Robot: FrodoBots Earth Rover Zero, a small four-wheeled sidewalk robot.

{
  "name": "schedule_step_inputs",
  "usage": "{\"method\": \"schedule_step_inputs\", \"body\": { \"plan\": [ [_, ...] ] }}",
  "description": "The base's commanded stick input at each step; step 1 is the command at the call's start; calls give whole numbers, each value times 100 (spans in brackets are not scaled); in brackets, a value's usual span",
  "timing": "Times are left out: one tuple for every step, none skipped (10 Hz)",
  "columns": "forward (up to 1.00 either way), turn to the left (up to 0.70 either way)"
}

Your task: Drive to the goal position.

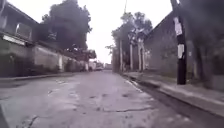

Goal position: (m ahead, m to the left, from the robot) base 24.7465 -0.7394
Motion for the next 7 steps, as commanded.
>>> {"method": "schedule_step_inputs", "body": {
  "plan": [
    [70,0],
    [70,0],
    [70,0],
    [70,0],
    [70,0],
    [70,0],
    [70,-30]
  ]
}}
